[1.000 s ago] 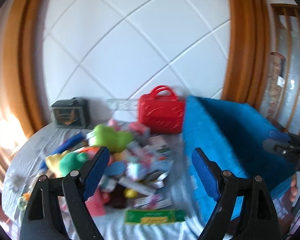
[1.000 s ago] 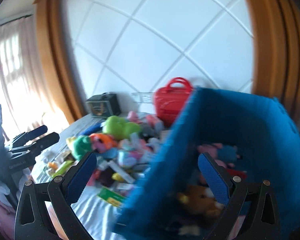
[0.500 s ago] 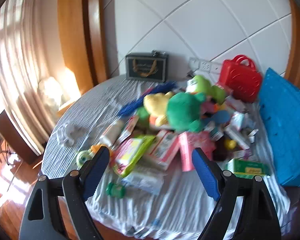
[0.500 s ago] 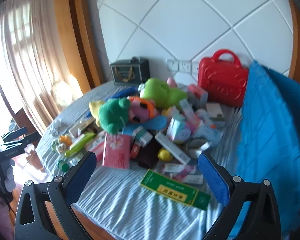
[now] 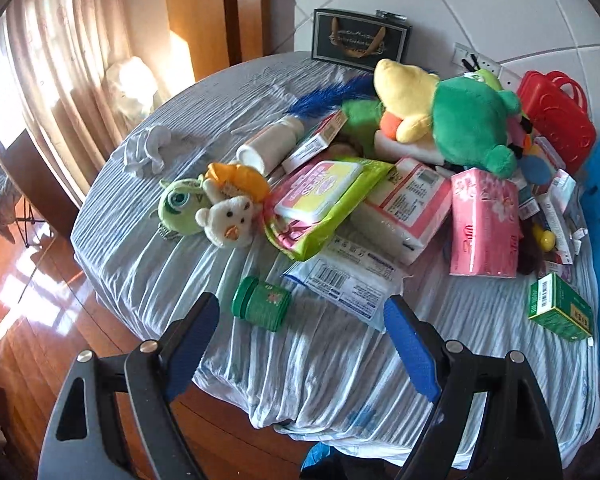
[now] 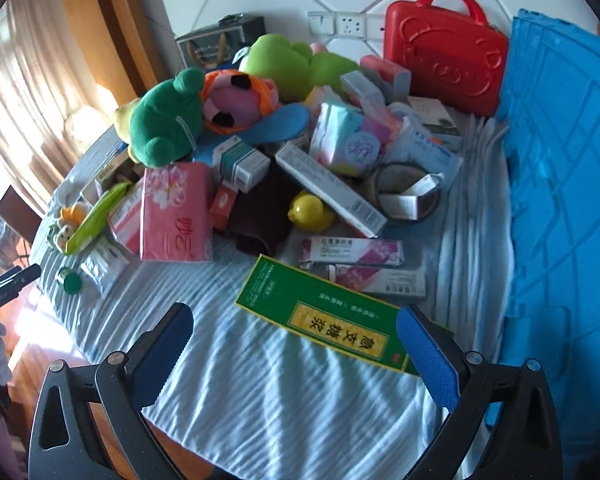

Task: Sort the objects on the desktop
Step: 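Withdraw both tools from the crate back toward the table pile, then grasp the green jar with the left tool while the right grasps the white packet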

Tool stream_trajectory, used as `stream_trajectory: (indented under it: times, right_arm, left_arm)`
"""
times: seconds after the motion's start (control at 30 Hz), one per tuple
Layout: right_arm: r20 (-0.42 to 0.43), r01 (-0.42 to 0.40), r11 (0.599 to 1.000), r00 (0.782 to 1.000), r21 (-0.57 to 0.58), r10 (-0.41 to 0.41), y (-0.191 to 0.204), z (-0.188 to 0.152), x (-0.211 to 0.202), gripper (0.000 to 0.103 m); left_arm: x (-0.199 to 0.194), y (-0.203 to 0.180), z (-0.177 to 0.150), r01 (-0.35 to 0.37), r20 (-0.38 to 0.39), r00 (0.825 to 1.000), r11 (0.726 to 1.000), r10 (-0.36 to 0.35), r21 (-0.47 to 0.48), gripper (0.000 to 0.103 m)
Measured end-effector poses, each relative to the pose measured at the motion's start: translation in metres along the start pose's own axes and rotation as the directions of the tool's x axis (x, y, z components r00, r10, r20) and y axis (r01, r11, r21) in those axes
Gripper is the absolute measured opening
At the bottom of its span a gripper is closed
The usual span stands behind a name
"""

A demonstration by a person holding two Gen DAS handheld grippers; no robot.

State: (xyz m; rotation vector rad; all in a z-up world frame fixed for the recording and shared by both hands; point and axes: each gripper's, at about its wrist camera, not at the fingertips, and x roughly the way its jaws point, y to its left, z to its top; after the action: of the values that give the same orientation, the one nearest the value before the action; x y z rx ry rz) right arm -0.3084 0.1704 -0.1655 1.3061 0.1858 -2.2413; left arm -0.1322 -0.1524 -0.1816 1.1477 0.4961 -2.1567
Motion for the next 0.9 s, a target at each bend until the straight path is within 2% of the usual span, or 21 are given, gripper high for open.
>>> stream_trajectory:
  times: [0.17,0.5,0.57,0.7,0.8,0.9]
  right_arm:
    - [-0.051,-0.083,0.994,0.995,-0.072,0.080,0.018,0.008,0.039,0.103]
    - [-0.139,-0.197,0.969,0.974,-0.146,0.177,0.098,0.019,0.084,0.103]
    - [-0.146,-0.200,0.969,0.973,-0.145,0.178,0.117,0.020,0.093,0.103]
    - [-0.169,-0.227,0.963,0.965,-0.146,0.202,0.163,0.024,0.111,0.103]
    - [-0.181,-0.247,0.951,0.960,-0.184,0.214,0.202,0.028,0.127,0.103]
    - [-0.212,-0.257,0.935,0.955,-0.244,0.207,0.242,0.031,0.149,0.103]
  left_arm:
    - [0.026,0.017,-0.015,-0.071,-0.048,0.996,0.997,0.071,-0.003,0.085]
    - [0.079,0.029,-0.006,-0.059,-0.090,0.994,0.996,0.065,0.069,0.085]
    - [0.089,0.032,-0.004,-0.027,-0.104,0.994,0.995,0.037,0.094,0.080]
    - [0.101,0.040,-0.006,0.056,-0.151,0.988,0.985,-0.032,0.163,0.046]
    - [0.104,0.051,-0.004,0.094,-0.142,0.987,0.979,-0.069,0.180,0.044]
    - [0.106,0.062,0.003,0.082,-0.117,0.992,0.973,-0.058,0.216,0.044]
